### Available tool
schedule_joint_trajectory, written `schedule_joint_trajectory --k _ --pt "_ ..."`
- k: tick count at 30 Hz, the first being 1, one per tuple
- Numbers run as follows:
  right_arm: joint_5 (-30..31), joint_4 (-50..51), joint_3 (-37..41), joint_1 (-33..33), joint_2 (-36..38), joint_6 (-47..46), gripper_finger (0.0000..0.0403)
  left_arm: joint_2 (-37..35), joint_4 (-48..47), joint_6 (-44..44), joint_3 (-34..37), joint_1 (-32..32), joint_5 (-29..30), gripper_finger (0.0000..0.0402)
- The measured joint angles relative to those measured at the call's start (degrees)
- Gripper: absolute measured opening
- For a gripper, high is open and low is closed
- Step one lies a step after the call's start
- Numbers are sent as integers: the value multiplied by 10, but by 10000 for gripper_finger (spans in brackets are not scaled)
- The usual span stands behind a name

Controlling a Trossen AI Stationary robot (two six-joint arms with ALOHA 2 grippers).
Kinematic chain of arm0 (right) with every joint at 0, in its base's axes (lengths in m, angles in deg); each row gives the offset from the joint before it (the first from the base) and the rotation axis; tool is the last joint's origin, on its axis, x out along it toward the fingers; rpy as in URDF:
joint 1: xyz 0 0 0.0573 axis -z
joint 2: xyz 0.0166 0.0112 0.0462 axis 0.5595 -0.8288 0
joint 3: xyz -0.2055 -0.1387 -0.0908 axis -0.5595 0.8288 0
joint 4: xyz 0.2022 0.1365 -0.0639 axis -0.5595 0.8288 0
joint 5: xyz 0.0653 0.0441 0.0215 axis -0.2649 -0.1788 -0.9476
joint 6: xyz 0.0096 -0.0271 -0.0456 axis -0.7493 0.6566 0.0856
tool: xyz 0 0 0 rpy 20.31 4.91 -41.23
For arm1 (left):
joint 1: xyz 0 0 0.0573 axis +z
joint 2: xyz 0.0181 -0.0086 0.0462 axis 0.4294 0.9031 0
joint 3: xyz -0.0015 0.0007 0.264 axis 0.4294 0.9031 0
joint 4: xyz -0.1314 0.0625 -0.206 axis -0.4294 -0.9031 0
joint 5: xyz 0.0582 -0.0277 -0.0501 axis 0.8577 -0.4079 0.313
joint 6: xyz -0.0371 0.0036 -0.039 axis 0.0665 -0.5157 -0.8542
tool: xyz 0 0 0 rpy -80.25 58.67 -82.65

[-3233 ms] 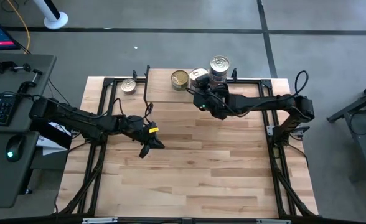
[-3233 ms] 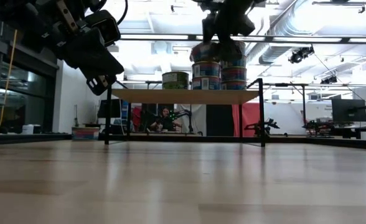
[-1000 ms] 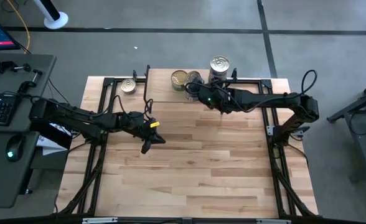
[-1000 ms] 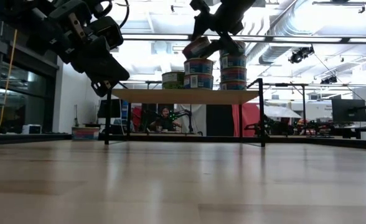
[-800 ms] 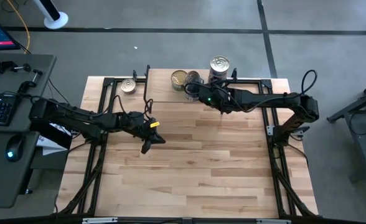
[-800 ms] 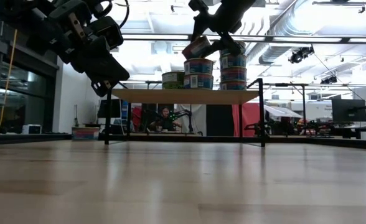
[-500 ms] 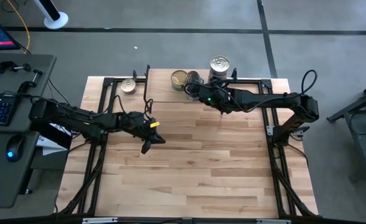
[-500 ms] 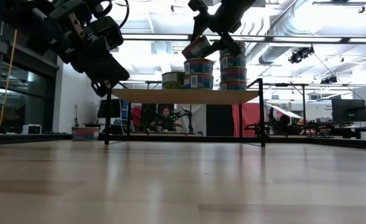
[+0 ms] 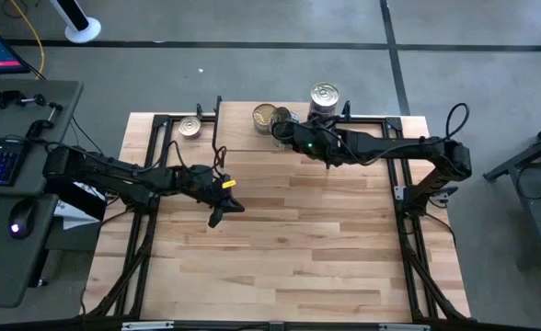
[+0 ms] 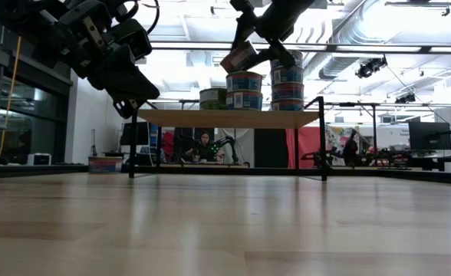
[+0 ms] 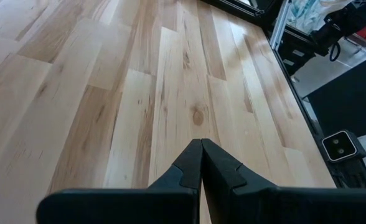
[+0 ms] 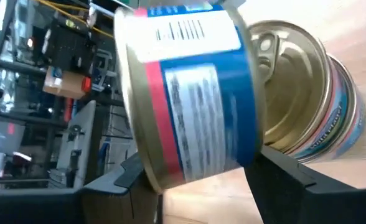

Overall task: Stack canned seafood by type on shelf
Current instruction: Stack the blue tuna can on top of the other stacked blue tuna cans on the shelf

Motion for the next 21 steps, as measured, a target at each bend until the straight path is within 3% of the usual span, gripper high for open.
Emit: schedule_joint_trajectory --k 5,13,21 --pt "28 -3 0 -6 28 -6 202 0 0 0 0 0 0 0" --pt "3 24 0 -4 50 -38 202 0 0 0 0 0 0 0" --pt "62 27 0 -3 50 -75 202 0 0 -5 0 0 0 0"
